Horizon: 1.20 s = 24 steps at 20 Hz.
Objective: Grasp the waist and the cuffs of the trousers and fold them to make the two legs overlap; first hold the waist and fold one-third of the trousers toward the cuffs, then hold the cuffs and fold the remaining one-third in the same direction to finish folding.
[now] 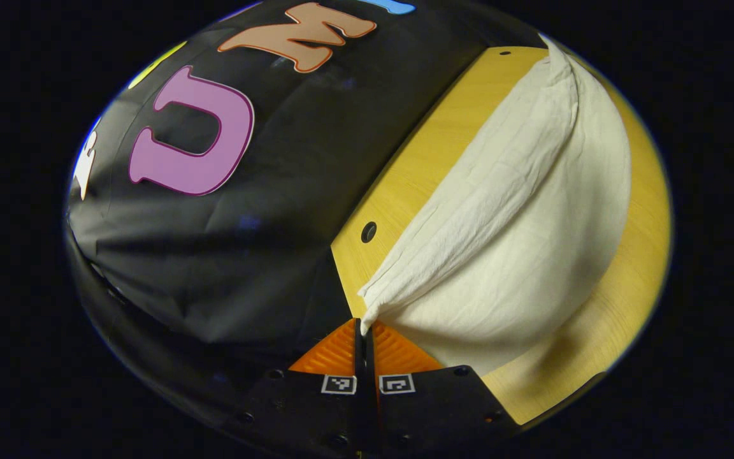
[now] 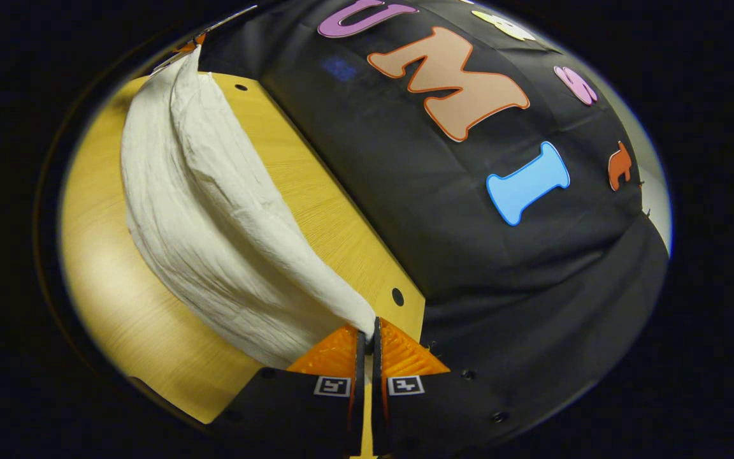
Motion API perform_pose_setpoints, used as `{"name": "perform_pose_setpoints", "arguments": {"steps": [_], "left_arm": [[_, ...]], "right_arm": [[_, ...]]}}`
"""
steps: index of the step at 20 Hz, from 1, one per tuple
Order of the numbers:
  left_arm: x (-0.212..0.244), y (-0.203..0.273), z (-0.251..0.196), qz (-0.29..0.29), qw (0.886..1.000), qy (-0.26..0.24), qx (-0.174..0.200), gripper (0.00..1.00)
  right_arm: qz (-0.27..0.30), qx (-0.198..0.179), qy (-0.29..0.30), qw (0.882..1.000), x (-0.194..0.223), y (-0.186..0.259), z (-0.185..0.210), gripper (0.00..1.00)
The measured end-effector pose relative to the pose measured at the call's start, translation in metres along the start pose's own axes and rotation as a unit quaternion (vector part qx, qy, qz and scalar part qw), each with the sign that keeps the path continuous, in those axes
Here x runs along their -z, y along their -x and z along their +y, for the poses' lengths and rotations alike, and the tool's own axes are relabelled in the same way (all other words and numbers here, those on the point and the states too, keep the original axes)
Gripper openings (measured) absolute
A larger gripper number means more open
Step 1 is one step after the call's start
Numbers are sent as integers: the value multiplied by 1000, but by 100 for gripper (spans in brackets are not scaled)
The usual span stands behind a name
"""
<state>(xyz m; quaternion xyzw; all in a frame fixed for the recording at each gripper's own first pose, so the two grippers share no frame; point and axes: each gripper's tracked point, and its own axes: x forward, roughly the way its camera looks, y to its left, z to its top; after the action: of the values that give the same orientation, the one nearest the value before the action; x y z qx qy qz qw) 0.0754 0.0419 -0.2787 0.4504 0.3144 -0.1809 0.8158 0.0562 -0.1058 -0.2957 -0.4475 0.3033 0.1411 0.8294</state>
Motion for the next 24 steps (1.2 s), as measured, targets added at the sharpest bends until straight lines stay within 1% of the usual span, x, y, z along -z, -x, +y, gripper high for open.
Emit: {"name": "perform_pose_setpoints", "arguments": {"steps": [3, 6, 9, 10, 12, 13, 16, 18, 19, 20, 22, 23, 24], "left_arm": [[-8, -18, 12, -8, 1000, 17, -6, 0], [-19, -37, 20, -15, 1000, 14, -13, 0], [-29, -64, 19, -24, 1000, 14, -14, 0], [-32, -73, 19, -26, 999, 20, -16, 0], [-34, -95, 16, -25, 999, 36, -17, 0], [-34, -106, 13, -21, 999, 39, -18, 0], [-33, -132, -1, -16, 999, 41, -8, 0], [-31, -142, -9, -19, 999, 45, -4, 0], [-32, -144, -8, -20, 999, 50, -5, 0], [-32, -144, -12, -28, 998, 60, -2, 0], [-33, -143, -20, -36, 996, 84, 13, 47], [-33, -146, -19, -38, 995, 95, 11, 71], [-34, -135, -17, -39, 994, 104, 7, 94]], "right_arm": [[6, 9, -14, 1000, -9, -19, -4, 7], [11, 16, -16, 1000, -13, -40, -3, 7], [23, 14, -18, 999, -10, -65, 5, 7], [29, 13, -17, 999, -8, -72, 10, 5], [37, 12, -12, 999, -5, -88, 18, 10], [41, 10, -8, 999, -3, -96, 23, 7], [59, 3, 1, 998, 2, -117, 38, 7], [64, 3, 4, 998, 4, -126, 42, 7], [67, 7, 3, 998, 5, -130, 43, 19], [67, 11, 1, 998, 5, -132, 43, 38], [73, 18, -10, 997, 2, -125, 38, 78], [71, 25, -16, 997, 1, -116, 33, 98], [69, 30, -26, 997, -1, -110, 29, 98]]}}
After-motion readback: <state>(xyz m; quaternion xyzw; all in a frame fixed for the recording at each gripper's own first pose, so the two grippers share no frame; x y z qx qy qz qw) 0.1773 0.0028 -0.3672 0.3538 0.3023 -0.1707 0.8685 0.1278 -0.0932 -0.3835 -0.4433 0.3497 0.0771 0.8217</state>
